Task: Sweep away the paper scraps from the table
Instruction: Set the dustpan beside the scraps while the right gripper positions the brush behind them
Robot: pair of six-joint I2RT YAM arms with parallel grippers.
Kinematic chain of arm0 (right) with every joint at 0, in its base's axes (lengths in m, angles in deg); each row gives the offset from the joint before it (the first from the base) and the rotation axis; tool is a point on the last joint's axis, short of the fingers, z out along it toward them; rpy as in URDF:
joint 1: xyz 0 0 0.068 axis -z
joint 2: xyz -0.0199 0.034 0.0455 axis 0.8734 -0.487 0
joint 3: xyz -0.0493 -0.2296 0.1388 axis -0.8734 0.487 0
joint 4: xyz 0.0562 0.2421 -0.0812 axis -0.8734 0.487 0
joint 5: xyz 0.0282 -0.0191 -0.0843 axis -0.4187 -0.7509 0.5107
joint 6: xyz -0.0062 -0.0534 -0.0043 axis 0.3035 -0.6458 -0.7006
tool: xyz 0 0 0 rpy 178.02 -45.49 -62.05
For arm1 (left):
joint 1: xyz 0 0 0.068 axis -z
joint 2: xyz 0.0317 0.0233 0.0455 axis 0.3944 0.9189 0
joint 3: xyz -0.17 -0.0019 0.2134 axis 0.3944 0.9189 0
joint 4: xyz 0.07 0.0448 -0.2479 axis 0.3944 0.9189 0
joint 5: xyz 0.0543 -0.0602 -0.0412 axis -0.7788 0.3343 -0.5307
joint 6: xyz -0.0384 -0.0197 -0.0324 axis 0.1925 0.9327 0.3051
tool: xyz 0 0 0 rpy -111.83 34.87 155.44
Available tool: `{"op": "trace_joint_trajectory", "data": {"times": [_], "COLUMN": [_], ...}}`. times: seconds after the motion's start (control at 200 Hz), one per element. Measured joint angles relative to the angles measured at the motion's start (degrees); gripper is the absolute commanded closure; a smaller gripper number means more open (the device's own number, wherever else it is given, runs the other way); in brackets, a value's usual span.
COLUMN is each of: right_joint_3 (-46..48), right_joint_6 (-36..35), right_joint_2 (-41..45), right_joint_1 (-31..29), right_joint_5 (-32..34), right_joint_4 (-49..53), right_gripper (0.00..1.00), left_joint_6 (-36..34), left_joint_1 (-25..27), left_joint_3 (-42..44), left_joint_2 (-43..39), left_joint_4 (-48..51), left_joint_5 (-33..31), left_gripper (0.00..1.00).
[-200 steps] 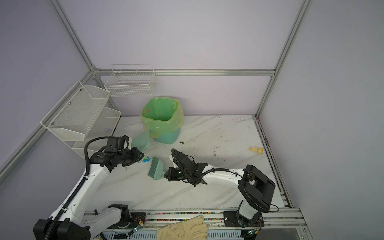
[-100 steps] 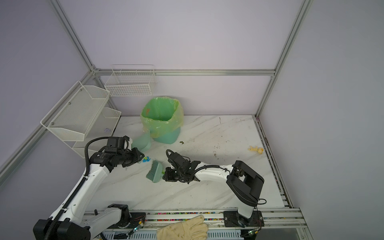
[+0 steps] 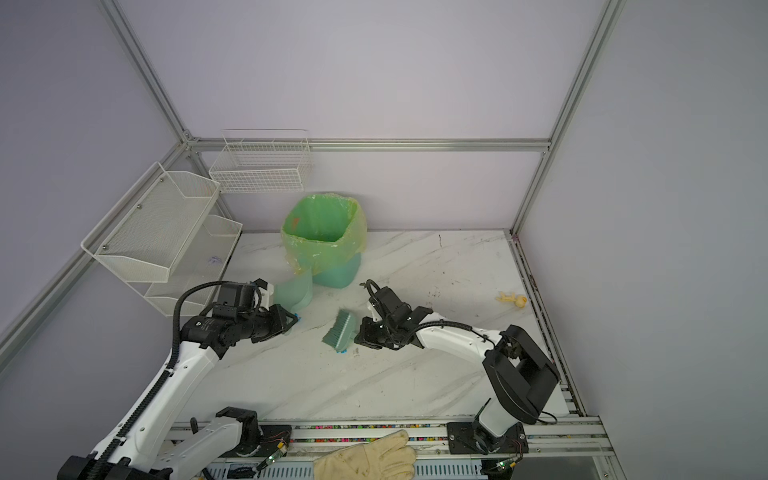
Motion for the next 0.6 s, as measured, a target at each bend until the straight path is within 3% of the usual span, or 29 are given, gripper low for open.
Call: {"op": "trace_joint_trajectory", "data": {"times": [0.255, 0.395, 0.6], "right_joint_3": [0.81, -0.46, -3.76], "right_joint_6": [-3.98, -4.63, -7.52], "right_joint_2": [9.81, 13.97, 12.20], "right_joint_1": [4.61, 4.61, 4.22], "right_joint_5": [3.69, 5.35, 5.77], "right_joint_4": [12.00, 15.52, 17.03], "right_gripper": [1.00, 1.00, 1.00], "left_joint_6": [4.26, 5.09, 5.25], "left_joint_1": [12.61, 14.58, 14.93], "left_joint_3": [0.68, 0.68, 0.66], "left_joint_2": [5.29, 7.93, 7.80], "left_joint_4": [-4.11, -4.79, -4.90], "left_joint_5": [-2.62, -4.20, -6.01], "left_gripper": [1.00, 1.00, 1.00]}}
